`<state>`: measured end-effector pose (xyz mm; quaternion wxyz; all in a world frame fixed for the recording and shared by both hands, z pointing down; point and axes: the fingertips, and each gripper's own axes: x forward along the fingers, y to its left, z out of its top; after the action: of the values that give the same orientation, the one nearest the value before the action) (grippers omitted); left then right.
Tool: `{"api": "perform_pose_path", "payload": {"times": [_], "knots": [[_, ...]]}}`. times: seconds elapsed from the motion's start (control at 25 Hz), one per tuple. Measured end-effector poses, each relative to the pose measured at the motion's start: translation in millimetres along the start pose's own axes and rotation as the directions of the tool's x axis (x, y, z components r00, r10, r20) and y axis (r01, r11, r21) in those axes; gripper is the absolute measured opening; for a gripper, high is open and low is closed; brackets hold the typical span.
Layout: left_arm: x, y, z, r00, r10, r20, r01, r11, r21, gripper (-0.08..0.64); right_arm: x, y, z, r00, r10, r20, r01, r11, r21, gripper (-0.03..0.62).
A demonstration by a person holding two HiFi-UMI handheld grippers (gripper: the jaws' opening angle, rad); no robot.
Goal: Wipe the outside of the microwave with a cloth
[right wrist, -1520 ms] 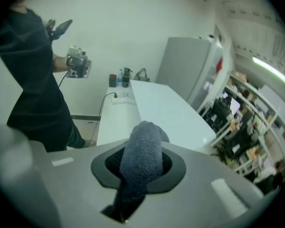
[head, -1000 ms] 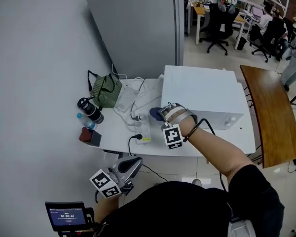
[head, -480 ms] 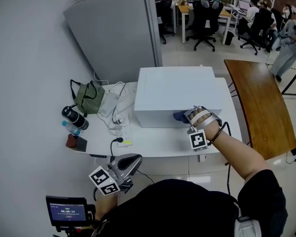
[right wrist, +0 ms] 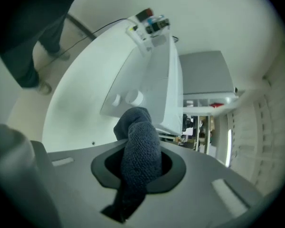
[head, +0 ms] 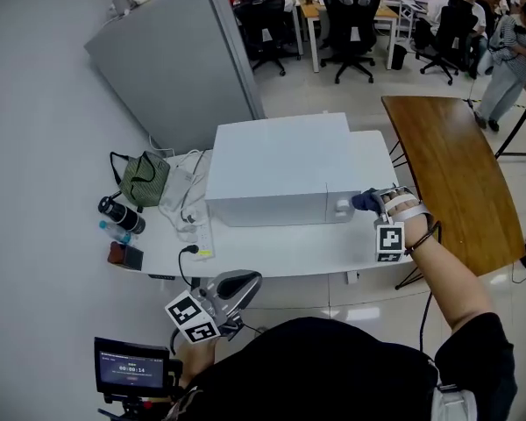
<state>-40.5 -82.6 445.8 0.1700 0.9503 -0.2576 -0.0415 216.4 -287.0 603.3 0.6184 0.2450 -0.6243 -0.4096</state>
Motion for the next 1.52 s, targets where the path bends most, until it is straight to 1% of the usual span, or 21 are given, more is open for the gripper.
{"api": "perform_pose_path", "payload": {"times": [0.04,0.08,0.12,0.16,0.2,0.24,0.28,0.36,0.44,0.52,0.56,0.64,0.72,0.76,0.8,1.0,1.16,1.28,1.4,1.48,1.52], "knots": [[-7.8,3.6,-0.5,1.000,0.008,0.004,-0.008,1.000,-0.004,0.003,-5.5,2.0,11.6,0.997,0.048,0.053,-0.056,0.987,0.148,0.058],[-17.5,8.3,-0.7,1.000,0.015,0.010,-0.015,1.000,-0.009,0.003,-11.4,5.7,32.6,0.985,0.103,0.139,-0.143,0.937,0.318,0.058],[-29.2,14.0,-0.7,1.000,0.021,0.017,-0.021,1.000,-0.014,0.003,-16.2,10.5,61.5,0.957,0.148,0.249,-0.253,0.842,0.477,0.059],[-42.8,20.5,-0.6,0.999,0.026,0.026,-0.026,0.999,-0.020,0.003,-18.4,16.0,96.2,0.916,0.171,0.363,-0.369,0.715,0.594,0.058],[-58.4,27.8,-0.6,0.999,0.033,0.033,-0.032,0.999,-0.027,0.003,-17.1,21.2,135.1,0.868,0.175,0.465,-0.472,0.584,0.661,0.058],[-76.1,35.6,-0.5,0.998,0.042,0.037,-0.040,0.999,-0.033,0.003,-13.1,24.8,176.9,0.821,0.170,0.545,-0.553,0.474,0.685,0.058],[-95.5,43.6,-0.1,0.998,0.052,0.040,-0.051,0.998,-0.037,0.003,-7.4,25.6,220.4,0.779,0.162,0.606,-0.614,0.396,0.683,0.059],[-136.5,59.1,1.7,0.996,0.079,0.043,-0.077,0.996,-0.041,0.003,6.3,16.6,304.5,0.714,0.137,0.687,-0.691,0.304,0.657,0.058],[-177.3,74.4,3.7,0.992,0.116,0.048,-0.114,0.992,-0.048,0.003,21.3,-4.5,374.2,0.671,0.089,0.736,-0.733,0.229,0.640,0.059],[-213.9,88.4,3.9,0.986,0.159,0.052,-0.156,0.986,-0.061,0.003,36.6,-27.1,423.9,0.653,0.043,0.756,-0.752,0.157,0.640,0.058],[-228.8,93.6,3.2,0.983,0.178,0.053,-0.174,0.982,-0.068,0.003,44.6,-37.5,438.8,0.655,0.017,0.755,-0.752,0.113,0.650,0.058],[-249.4,99.5,1.1,0.977,0.205,0.052,-0.201,0.977,-0.076,0.003,61.3,-55.9,445.1,0.686,-0.047,0.726,-0.727,0.003,0.687,0.058],[-257.9,100.7,-0.3,0.975,0.218,0.051,-0.213,0.974,-0.081,0.003,74.9,-66.7,424.5,0.732,-0.108,0.673,-0.681,-0.109,0.724,0.058],[-257.8,100.2,-0.8,0.975,0.219,0.050,-0.214,0.973,-0.083,0.003,79.2,-68.1,407.6,0.753,-0.128,0.645,-0.658,-0.151,0.738,0.058],[-254.8,98.9,-1.2,0.975,0.216,0.048,-0.212,0.974,-0.083,0.003,81.3,-66.9,388.6,0.770,-0.139,0.623,-0.638,-0.179,0.749,0.058],[-202.4,81.0,-1.3,0.984,0.173,0.031,-0.171,0.983,-0.061,0.003,69.6,-43.6,272.6,0.825,-0.180,0.536,-0.566,-0.248,0.786,0.059],[-127.6,46.6,-3.4,0.992,0.120,0.031,-0.118,0.992,-0.046,0.003,57.2,-14.9,163.2,0.861,-0.216,0.460,-0.508,-0.343,0.790,0.059],[-78.3,22.6,-10.2,0.996,0.090,0.022,-0.089,0.995,-0.045,0.003,56.1,17.2,103.9,0.878,-0.199,0.435,-0.477,-0.422,0.771,0.055],[-53.0,4.2,-14.8,0.997,0.070,0.008,-0.070,0.996,-0.050,0.003,51.9,37.4,83.4,0.881,-0.191,0.433,-0.470,-0.459,0.754,0.058],[-52.6,0.2,-15.2,0.997,0.075,0.006,-0.074,0.996,-0.049,0.003,44.5,32.3,96.0,0.860,-0.208,0.467,-0.507,-0.459,0.729,0.057],[-57.5,1.4,-14.9,0.996,0.083,0.009,-0.083,0.995,-0.050,0.003,40.9,27.9,110.9,0.843,-0.209,0.496,-0.534,-0.445,0.719,0.057]]}}
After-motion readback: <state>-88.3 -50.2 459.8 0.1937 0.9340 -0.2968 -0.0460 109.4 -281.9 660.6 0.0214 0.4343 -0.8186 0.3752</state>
